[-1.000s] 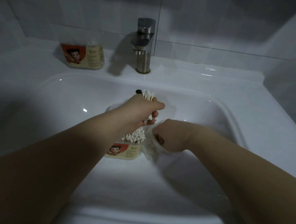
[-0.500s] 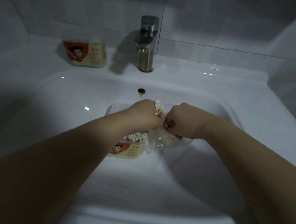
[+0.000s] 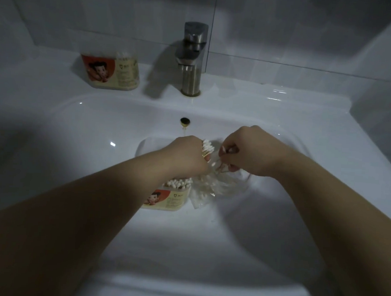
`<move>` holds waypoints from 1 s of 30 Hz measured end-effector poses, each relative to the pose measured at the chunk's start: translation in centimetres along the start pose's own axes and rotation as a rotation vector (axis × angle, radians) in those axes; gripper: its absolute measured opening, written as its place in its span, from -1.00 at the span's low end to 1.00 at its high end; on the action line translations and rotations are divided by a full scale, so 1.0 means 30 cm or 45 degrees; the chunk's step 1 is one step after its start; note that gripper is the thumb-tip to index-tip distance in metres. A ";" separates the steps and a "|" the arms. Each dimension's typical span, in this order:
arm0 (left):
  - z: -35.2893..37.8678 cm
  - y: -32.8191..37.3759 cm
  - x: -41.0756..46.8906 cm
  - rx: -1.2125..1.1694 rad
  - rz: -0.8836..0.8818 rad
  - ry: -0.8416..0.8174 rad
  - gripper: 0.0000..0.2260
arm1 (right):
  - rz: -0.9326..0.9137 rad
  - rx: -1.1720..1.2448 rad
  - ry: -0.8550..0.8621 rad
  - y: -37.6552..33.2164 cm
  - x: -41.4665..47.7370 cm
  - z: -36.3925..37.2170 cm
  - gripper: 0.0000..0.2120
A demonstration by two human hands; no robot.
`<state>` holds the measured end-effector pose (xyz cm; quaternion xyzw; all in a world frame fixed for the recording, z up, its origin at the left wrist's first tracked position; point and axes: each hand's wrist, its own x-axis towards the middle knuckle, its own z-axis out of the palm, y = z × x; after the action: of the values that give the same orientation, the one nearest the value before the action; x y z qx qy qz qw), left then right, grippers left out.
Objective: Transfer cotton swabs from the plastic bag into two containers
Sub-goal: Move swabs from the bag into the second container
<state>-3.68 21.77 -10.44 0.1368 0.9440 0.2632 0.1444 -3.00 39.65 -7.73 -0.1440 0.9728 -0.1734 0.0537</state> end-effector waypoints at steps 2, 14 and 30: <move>0.000 -0.005 0.006 -0.005 -0.011 0.023 -0.81 | 0.024 0.124 -0.005 0.001 -0.002 -0.007 -0.89; 0.011 -0.032 0.042 0.029 -0.008 0.201 -0.74 | -0.040 0.231 0.013 -0.008 -0.022 -0.026 -0.89; -0.005 -0.023 0.043 -0.189 -0.098 0.331 -0.79 | 0.113 1.093 0.093 0.021 -0.007 -0.048 -0.82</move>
<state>-5.04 21.59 -10.94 0.0543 0.9372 0.3421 0.0405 -3.17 40.76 -6.61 -0.0605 0.8189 -0.5649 0.0816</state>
